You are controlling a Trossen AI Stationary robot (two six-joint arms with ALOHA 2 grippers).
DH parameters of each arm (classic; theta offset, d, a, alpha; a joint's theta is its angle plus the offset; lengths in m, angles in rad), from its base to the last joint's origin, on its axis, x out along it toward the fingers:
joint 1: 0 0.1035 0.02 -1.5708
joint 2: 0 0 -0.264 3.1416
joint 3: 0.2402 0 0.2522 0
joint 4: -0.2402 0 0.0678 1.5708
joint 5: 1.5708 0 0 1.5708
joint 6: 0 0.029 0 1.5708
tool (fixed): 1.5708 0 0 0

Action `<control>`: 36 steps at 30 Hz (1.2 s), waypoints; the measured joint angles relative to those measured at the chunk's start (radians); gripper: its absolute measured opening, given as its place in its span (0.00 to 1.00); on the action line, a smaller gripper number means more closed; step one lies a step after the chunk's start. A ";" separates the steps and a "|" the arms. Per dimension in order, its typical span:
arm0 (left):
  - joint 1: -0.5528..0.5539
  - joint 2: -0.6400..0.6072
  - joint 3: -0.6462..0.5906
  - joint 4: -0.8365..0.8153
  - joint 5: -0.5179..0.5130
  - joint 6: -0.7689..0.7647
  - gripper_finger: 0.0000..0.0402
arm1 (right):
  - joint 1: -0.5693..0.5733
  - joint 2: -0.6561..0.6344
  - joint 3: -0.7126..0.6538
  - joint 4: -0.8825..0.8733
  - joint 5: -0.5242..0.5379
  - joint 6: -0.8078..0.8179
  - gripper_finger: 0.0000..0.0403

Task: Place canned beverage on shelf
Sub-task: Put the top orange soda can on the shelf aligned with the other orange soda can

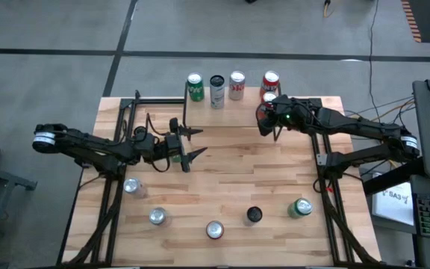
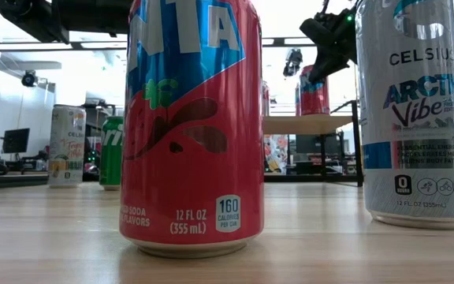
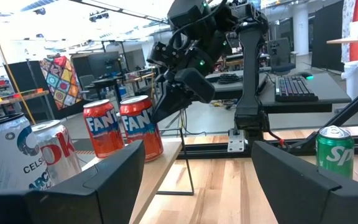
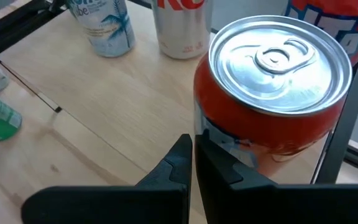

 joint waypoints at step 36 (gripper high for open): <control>0.000 0.000 0.000 0.000 0.000 -0.003 0.70 | -0.011 0.020 0.047 0.098 0.019 -0.028 0.03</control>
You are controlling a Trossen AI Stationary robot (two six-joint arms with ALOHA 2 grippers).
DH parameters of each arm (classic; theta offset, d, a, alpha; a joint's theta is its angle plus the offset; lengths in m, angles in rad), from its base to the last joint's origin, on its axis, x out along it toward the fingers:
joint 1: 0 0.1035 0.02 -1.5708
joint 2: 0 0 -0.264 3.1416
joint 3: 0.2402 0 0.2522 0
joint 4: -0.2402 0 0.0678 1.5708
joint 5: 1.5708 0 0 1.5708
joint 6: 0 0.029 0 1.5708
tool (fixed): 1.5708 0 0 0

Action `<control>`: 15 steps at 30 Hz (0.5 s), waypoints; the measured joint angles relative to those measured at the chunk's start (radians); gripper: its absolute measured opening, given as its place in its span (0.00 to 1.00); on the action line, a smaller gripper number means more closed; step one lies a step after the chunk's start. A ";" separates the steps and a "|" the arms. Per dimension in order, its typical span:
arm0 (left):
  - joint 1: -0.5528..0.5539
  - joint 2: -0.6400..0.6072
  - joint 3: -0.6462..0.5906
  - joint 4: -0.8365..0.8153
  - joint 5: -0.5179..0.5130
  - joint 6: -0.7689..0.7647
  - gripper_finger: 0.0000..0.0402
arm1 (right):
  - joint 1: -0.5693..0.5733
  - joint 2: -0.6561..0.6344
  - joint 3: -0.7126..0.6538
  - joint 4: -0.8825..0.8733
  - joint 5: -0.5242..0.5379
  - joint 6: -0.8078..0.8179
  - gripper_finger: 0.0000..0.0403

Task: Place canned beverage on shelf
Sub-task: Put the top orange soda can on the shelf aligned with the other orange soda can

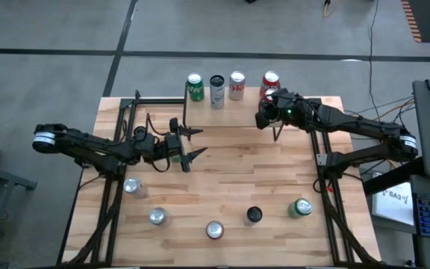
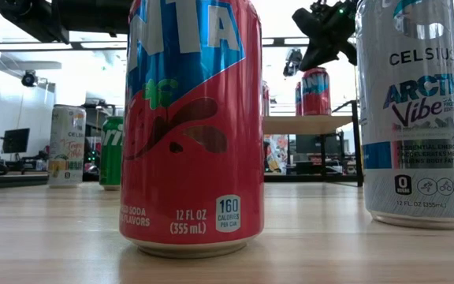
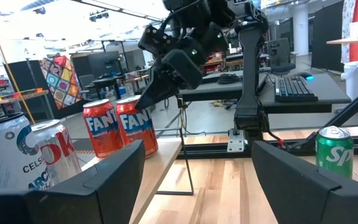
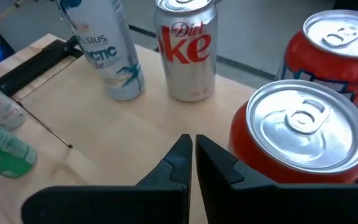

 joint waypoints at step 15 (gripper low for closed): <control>0.000 0.000 0.000 0.000 0.000 -0.001 0.70 | 0.000 -0.002 0.006 -0.053 0.129 -0.012 0.03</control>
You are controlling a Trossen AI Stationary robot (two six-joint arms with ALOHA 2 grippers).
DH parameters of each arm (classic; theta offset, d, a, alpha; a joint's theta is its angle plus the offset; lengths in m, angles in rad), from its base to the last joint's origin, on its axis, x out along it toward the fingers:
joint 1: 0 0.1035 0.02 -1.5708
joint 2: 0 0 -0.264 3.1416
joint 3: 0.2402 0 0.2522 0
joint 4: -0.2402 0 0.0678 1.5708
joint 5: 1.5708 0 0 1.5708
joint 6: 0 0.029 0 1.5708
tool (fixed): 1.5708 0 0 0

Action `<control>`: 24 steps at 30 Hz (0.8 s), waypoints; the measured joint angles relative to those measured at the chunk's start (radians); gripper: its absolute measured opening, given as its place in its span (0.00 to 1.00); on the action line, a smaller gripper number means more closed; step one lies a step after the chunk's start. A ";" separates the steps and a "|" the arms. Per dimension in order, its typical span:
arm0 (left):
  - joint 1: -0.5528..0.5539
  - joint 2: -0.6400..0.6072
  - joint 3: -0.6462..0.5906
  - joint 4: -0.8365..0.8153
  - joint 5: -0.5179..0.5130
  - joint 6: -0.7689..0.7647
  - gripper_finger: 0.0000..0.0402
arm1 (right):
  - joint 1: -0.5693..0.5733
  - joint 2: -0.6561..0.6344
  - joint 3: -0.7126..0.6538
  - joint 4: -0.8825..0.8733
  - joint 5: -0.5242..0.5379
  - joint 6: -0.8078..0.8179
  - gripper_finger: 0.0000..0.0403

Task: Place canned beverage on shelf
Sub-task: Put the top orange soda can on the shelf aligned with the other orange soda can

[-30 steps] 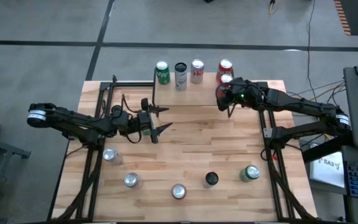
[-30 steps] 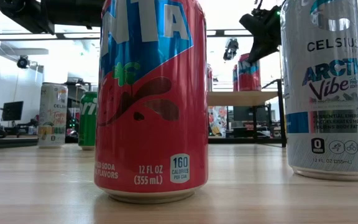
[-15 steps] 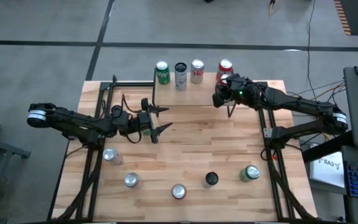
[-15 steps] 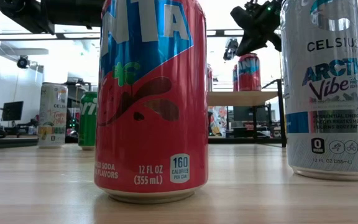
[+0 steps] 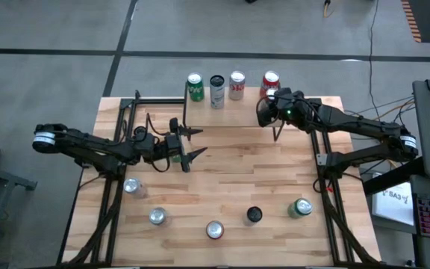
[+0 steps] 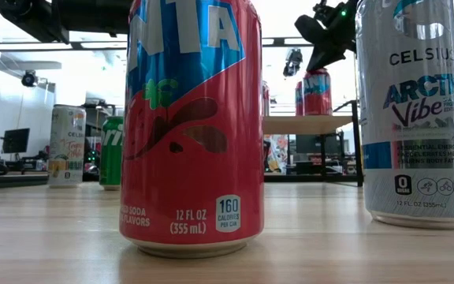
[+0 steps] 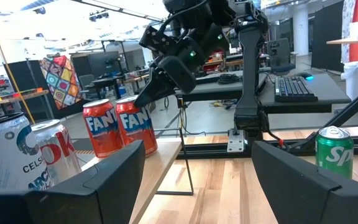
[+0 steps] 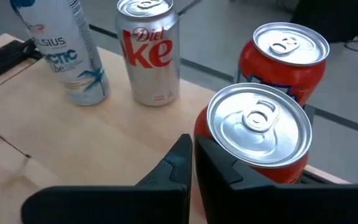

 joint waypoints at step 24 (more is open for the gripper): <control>0.000 0.000 0.000 -0.001 0.000 0.001 0.70 | 0.000 -0.041 0.141 -0.259 -0.167 0.032 0.03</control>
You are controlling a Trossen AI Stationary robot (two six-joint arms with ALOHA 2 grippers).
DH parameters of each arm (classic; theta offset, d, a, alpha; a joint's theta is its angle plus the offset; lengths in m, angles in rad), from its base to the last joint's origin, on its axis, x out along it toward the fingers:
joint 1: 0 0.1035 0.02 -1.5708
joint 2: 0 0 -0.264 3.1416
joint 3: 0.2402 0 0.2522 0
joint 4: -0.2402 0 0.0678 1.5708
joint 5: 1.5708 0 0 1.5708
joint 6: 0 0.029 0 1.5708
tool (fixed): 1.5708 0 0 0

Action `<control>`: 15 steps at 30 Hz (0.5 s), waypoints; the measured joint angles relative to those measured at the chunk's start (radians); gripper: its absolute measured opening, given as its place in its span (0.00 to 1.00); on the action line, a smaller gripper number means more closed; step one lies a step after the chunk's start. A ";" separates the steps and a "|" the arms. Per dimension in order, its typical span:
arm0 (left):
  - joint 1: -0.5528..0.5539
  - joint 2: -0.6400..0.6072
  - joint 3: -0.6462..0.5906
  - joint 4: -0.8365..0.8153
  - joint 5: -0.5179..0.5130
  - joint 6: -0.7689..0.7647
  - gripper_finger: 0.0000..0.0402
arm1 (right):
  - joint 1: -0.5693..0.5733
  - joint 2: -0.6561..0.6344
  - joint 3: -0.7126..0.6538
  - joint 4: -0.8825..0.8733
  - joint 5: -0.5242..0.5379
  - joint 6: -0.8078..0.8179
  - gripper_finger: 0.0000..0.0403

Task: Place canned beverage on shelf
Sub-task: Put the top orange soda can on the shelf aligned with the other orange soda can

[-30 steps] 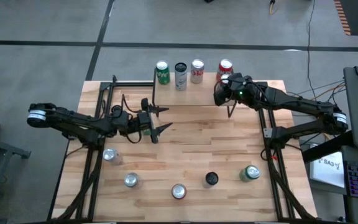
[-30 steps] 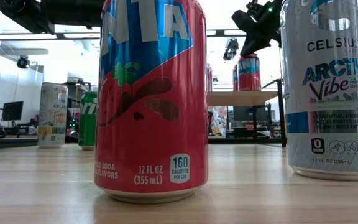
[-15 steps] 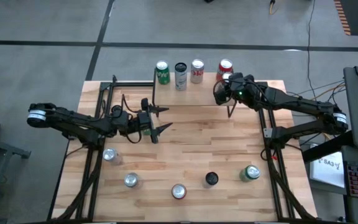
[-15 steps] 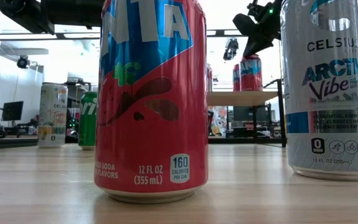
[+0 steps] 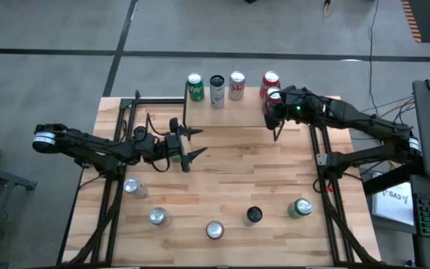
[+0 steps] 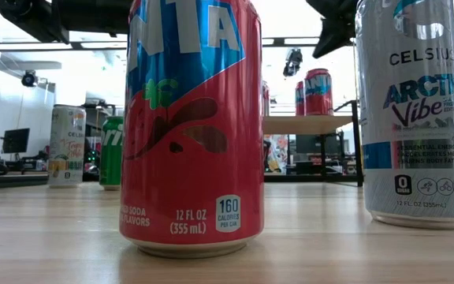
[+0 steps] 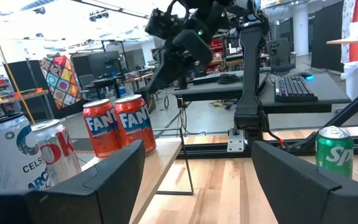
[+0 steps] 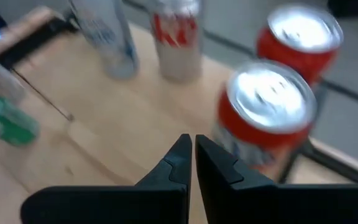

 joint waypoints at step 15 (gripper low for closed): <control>0.000 0.000 0.000 0.000 0.000 0.006 0.70 | -0.054 0.022 0.108 -0.249 0.010 0.060 0.03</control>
